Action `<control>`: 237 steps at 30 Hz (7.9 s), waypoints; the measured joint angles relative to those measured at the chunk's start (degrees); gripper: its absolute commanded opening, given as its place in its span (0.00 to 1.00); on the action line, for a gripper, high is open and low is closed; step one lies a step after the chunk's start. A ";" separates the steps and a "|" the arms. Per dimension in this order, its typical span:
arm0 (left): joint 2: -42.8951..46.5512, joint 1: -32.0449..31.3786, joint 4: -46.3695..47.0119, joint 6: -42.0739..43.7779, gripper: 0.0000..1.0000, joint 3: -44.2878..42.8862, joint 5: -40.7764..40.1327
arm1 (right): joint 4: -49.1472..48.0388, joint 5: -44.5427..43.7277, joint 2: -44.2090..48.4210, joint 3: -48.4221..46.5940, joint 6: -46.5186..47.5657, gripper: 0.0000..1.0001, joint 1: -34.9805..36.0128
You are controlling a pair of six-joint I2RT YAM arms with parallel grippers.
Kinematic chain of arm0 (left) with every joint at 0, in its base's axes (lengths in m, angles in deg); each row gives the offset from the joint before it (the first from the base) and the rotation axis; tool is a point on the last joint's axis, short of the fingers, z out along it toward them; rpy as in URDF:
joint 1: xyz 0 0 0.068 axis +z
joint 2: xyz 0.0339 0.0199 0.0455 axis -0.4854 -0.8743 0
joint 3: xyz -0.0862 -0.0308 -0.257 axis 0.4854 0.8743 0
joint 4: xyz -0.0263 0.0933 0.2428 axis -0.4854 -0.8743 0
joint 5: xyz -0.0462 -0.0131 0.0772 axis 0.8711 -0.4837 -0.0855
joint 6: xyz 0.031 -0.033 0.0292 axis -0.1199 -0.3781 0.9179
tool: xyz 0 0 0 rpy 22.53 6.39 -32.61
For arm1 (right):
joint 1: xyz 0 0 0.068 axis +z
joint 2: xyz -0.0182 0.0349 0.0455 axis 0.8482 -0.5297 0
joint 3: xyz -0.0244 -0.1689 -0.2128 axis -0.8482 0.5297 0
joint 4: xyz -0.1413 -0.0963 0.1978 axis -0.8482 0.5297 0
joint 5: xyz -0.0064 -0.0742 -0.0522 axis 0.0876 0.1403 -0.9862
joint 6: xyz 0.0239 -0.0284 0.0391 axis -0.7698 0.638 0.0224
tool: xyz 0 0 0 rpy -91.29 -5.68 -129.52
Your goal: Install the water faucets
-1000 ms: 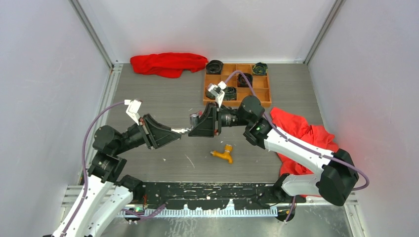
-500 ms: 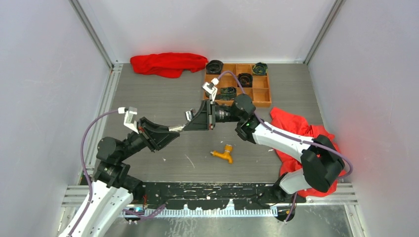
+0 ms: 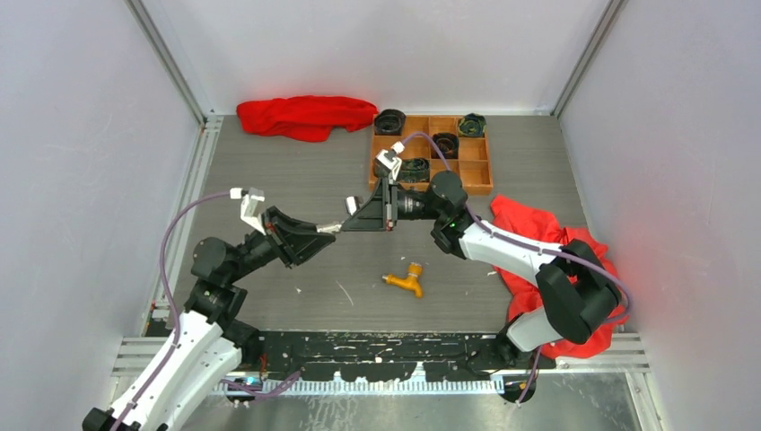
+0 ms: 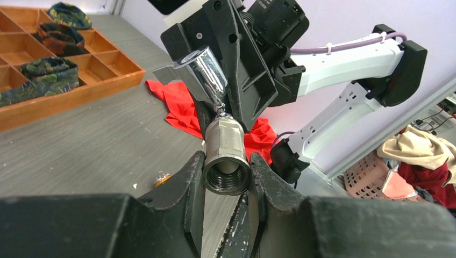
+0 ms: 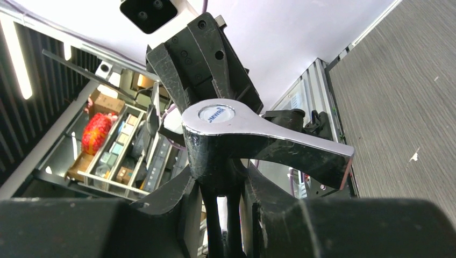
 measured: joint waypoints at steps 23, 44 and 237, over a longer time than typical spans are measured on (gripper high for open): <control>-18.32 -0.92 -5.49 -7.43 0.00 -2.29 -0.28 | 2.71 -3.67 -2.12 9.84 -2.58 0.60 -3.19; -21.57 1.31 -2.86 -11.65 0.00 -1.62 -3.04 | 13.62 -2.27 3.26 11.37 7.72 1.00 -4.92; -29.92 6.34 -11.19 -29.86 0.00 -13.20 17.70 | 20.68 -12.41 15.61 11.39 36.11 0.81 -1.07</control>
